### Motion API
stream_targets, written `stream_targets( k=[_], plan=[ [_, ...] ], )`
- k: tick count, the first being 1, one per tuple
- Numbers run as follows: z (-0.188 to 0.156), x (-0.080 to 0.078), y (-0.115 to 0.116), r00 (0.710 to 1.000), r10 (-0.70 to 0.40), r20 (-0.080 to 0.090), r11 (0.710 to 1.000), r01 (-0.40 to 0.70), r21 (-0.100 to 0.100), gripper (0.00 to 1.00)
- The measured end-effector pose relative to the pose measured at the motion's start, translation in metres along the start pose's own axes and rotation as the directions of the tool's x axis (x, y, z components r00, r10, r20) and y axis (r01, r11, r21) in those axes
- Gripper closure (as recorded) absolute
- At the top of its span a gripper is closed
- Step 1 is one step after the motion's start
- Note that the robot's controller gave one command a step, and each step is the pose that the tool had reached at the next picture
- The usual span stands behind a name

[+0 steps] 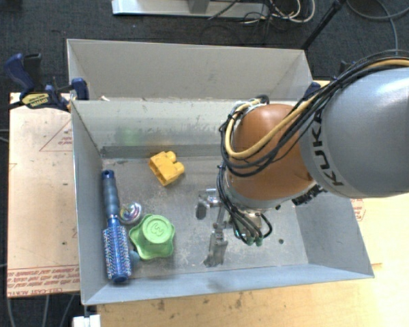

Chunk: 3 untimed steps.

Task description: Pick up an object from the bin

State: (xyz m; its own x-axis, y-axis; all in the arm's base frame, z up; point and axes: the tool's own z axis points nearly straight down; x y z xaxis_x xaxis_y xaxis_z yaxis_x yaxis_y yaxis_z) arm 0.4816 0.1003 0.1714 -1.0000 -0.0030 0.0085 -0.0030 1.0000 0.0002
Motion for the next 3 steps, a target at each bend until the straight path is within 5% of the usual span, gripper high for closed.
stream_targets(
  k=[1,2,3],
  plan=[
    [-0.006,-0.005,0.073,0.997,-0.077,0.012,0.997,0.077,-0.004,0.00],
    [0.093,-0.036,0.107,0.981,-0.191,0.034,0.982,0.191,-0.001,0.00],
    [0.091,-0.036,0.107,0.981,-0.190,0.033,0.982,0.190,-0.002,1.00]
  ],
)
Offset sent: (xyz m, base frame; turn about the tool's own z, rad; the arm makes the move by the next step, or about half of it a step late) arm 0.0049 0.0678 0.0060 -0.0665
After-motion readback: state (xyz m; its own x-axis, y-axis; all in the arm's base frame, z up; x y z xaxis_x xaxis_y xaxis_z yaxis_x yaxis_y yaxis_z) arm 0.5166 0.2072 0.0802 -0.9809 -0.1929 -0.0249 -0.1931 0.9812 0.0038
